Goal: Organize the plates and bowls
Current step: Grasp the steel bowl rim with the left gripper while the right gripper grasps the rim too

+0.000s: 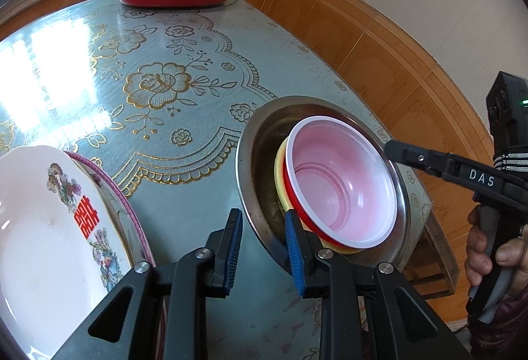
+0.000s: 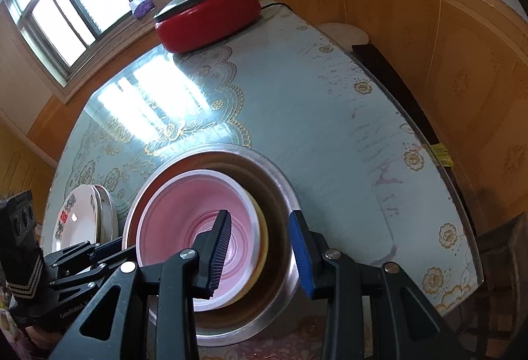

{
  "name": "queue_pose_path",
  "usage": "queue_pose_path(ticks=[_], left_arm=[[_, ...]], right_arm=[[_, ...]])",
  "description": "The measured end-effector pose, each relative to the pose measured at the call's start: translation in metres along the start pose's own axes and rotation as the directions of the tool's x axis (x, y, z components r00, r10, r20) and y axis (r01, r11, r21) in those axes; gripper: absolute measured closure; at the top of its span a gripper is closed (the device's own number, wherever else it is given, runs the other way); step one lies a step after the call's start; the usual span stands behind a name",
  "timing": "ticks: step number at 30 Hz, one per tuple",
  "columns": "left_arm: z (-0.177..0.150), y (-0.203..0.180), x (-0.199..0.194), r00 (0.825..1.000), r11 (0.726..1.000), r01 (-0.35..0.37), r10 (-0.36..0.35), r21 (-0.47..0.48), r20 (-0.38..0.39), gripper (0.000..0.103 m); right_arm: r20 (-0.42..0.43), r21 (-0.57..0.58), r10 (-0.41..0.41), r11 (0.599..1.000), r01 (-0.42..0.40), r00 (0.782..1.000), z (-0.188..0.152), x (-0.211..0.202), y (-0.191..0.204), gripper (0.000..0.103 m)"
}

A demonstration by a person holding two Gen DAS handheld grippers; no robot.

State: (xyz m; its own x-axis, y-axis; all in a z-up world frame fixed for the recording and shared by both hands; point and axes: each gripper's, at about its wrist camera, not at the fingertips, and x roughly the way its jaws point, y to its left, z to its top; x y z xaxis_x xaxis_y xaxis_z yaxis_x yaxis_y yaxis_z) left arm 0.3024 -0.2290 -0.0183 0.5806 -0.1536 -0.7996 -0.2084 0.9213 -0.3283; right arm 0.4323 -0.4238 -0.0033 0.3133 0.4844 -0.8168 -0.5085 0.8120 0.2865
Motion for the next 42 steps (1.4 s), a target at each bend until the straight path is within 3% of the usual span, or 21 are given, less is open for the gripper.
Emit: queue_pose_path(ticks=[7,12,14,19,23,26,27,42], left_arm=[[0.003,0.001,0.003,1.000,1.000,-0.021,0.021,-0.005,0.001,0.076],[0.006,0.002,0.006,0.999,0.999,-0.041,0.041,-0.008,-0.003,0.076],[0.007,0.002,0.007,0.999,0.999,-0.050,0.050,-0.001,-0.003,0.076],[0.009,0.000,0.013,0.997,0.997,-0.073,0.073,0.011,0.006,0.076],[0.009,0.002,0.017,0.997,0.997,-0.075,0.075,-0.001,0.017,0.076],[0.007,0.001,0.021,0.998,0.998,-0.061,0.061,-0.006,0.013,0.079],[0.007,-0.002,0.020,0.998,0.998,-0.056,0.056,0.004,0.017,0.084],[0.001,-0.013,0.005,0.995,0.996,-0.092,0.092,0.004,0.051,0.084]], right_arm=[[0.003,0.031,-0.015,0.999,0.015,1.000,-0.002,0.000,-0.018,0.067],[-0.043,0.009,-0.007,1.000,0.007,0.999,-0.008,0.009,-0.017,0.074],[-0.057,-0.013,-0.050,0.999,0.049,0.997,-0.008,0.014,-0.015,0.077],[-0.108,-0.034,-0.031,0.999,0.027,0.994,-0.009,0.030,-0.014,0.081],[-0.122,0.003,0.036,0.999,-0.036,0.992,-0.009,0.036,-0.023,0.081],[-0.113,-0.037,0.051,0.998,-0.055,0.992,-0.011,0.036,-0.018,0.092],[-0.110,-0.051,0.040,0.998,-0.046,0.993,-0.011,0.036,-0.015,0.092],[-0.115,-0.061,0.088,0.994,-0.095,0.989,-0.011,0.034,-0.017,0.092]])
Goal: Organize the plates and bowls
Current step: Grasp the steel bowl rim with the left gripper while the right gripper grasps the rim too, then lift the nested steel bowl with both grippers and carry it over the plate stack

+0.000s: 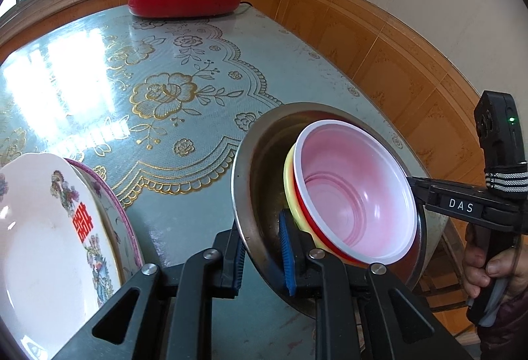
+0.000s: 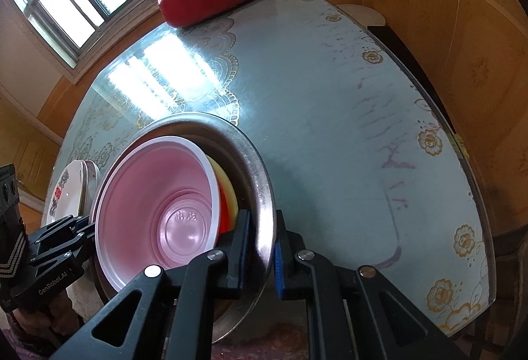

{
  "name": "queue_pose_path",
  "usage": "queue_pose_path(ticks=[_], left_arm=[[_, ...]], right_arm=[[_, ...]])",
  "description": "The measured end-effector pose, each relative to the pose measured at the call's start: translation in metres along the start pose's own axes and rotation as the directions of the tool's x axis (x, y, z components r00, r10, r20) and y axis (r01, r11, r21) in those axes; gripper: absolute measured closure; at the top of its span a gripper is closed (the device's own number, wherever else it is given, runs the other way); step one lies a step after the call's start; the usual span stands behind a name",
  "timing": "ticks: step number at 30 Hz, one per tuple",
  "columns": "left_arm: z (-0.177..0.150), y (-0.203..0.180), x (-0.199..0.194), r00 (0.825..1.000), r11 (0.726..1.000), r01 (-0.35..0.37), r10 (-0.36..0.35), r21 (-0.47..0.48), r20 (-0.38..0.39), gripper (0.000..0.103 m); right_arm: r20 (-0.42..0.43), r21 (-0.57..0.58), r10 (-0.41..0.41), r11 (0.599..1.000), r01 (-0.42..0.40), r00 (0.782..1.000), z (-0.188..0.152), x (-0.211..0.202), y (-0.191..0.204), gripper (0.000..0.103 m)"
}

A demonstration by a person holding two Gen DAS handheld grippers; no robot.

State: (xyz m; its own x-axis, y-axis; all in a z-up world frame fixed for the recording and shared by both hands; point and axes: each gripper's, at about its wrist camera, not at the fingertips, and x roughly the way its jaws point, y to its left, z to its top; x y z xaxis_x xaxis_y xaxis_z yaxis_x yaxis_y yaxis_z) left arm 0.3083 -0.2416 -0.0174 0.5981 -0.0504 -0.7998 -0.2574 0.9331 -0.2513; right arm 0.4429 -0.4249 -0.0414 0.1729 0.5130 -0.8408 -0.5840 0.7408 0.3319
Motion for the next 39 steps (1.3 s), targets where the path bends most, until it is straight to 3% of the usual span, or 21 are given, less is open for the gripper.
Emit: queue_pose_path(ticks=[14,25,32,39], left_arm=[[0.003,0.000,-0.028,0.998,1.000,-0.004,0.005,-0.023,0.066,0.084],[0.008,0.018,-0.065,0.986,0.994,-0.051,0.065,-0.095,0.152,0.085],[0.005,0.047,-0.099,0.970,0.977,-0.100,0.138,-0.186,0.199,0.087],[-0.007,0.086,-0.138,0.941,0.941,-0.190,0.257,-0.281,0.222,0.088]], right_arm=[[0.022,-0.032,0.057,0.998,-0.056,0.998,0.009,-0.014,0.009,0.092],[0.028,-0.159,0.145,0.977,-0.139,0.989,0.037,-0.018,0.045,0.092],[-0.005,-0.270,0.244,0.933,-0.237,0.970,0.058,-0.014,0.090,0.092],[-0.081,-0.383,0.342,0.857,-0.346,0.936,0.071,0.004,0.152,0.092]])
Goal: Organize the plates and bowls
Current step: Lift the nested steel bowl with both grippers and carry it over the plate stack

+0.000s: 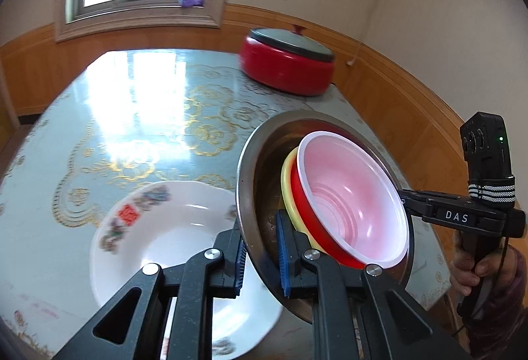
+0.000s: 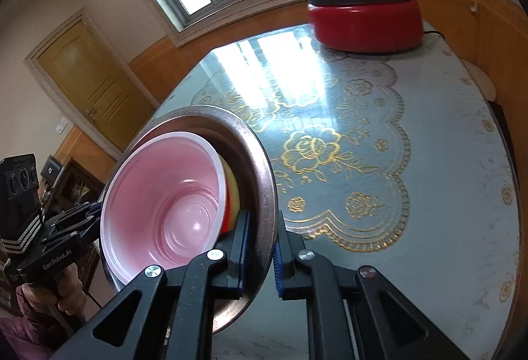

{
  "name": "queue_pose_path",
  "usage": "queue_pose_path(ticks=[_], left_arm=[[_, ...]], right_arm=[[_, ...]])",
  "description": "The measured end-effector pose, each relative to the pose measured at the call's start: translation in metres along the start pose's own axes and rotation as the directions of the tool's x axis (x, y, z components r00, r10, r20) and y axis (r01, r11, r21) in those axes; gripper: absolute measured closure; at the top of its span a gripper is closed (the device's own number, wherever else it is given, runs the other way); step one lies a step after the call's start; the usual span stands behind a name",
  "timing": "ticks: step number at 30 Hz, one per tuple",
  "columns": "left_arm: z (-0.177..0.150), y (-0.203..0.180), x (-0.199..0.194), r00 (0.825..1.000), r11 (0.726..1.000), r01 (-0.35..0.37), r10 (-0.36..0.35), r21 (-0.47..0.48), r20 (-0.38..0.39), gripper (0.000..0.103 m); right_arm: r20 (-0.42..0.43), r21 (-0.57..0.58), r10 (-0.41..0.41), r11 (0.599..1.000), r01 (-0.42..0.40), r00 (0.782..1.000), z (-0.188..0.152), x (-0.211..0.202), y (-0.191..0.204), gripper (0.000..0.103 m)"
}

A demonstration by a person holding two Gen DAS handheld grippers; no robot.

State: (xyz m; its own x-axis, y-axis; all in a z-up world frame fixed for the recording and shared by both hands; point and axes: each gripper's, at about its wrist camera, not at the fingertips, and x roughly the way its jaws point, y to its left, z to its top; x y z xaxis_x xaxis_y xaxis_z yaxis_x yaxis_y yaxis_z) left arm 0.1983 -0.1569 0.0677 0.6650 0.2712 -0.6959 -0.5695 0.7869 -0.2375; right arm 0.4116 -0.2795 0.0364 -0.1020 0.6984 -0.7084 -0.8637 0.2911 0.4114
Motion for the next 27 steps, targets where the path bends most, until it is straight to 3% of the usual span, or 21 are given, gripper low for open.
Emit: queue_pose_path(ticks=[5,9,18,25,27], left_arm=[[-0.002,0.038,-0.017,0.996,0.995,-0.083,0.083,-0.062,0.008,0.090],[-0.008,0.068,-0.019,0.995,0.992,-0.099,0.099,-0.079,0.003,0.090],[-0.019,0.129,0.011,0.995,0.999,-0.004,-0.001,-0.054,-0.105,0.090],[-0.025,0.153,0.032,0.976,0.993,0.120,-0.117,0.009,-0.185,0.087],[-0.023,0.150,0.033,0.973,0.991,0.131,-0.121,0.040,-0.197,0.087]], right_arm=[[-0.023,-0.075,0.078,0.994,-0.080,0.997,0.015,0.025,0.035,0.092],[-0.051,-0.086,0.078,0.993,-0.082,0.996,0.015,0.047,0.056,0.092],[-0.110,0.041,-0.027,0.999,0.031,0.994,-0.010,0.095,0.075,0.092],[-0.104,0.160,-0.146,0.974,0.161,0.984,-0.033,0.113,0.085,0.092],[-0.094,0.197,-0.166,0.963,0.181,0.982,-0.035,0.110,0.084,0.093]])
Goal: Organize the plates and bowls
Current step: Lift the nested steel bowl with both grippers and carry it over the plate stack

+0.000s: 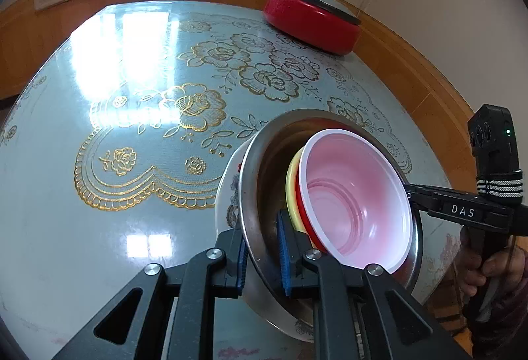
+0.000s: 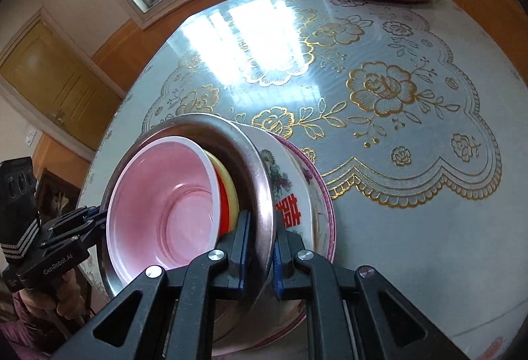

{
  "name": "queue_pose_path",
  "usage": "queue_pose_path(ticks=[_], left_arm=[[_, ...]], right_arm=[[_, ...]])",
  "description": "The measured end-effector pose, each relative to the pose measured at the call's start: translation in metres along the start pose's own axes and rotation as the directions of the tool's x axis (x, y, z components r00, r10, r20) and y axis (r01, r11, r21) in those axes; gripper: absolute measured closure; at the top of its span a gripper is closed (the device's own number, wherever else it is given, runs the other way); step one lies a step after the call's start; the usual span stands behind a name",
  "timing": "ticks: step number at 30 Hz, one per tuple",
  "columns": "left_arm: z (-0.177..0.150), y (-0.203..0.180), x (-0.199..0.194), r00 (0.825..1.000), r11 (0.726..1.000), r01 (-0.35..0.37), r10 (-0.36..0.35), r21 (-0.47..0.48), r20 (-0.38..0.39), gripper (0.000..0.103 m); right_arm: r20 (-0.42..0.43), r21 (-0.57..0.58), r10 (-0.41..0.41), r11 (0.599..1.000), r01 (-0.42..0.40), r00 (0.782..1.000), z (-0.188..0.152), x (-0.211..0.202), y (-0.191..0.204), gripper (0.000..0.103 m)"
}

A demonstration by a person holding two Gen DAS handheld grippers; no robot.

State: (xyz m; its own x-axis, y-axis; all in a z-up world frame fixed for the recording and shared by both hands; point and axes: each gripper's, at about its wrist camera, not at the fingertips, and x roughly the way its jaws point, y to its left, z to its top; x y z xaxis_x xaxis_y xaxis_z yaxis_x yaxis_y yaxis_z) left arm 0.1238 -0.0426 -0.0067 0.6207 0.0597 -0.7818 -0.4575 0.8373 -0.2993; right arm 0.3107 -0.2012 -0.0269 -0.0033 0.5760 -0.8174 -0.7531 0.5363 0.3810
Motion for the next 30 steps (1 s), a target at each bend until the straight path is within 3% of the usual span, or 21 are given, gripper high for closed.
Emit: queue_pose_path(ticks=[9,25,30], left_arm=[[0.002,0.003,0.004,0.999,0.999,0.052,-0.052,0.011,-0.002,0.087],[0.000,-0.008,0.007,0.998,0.998,-0.059,0.060,-0.027,0.028,0.086],[0.000,-0.012,0.009,0.996,0.996,-0.086,0.086,-0.001,0.035,0.085]], right_arm=[[0.021,0.022,-0.042,0.999,0.042,0.999,-0.005,-0.009,0.000,0.093],[0.039,0.041,0.047,0.998,-0.048,0.998,-0.006,-0.009,-0.011,0.093],[0.039,0.051,0.036,0.998,-0.038,0.999,-0.008,-0.012,-0.009,0.093]])
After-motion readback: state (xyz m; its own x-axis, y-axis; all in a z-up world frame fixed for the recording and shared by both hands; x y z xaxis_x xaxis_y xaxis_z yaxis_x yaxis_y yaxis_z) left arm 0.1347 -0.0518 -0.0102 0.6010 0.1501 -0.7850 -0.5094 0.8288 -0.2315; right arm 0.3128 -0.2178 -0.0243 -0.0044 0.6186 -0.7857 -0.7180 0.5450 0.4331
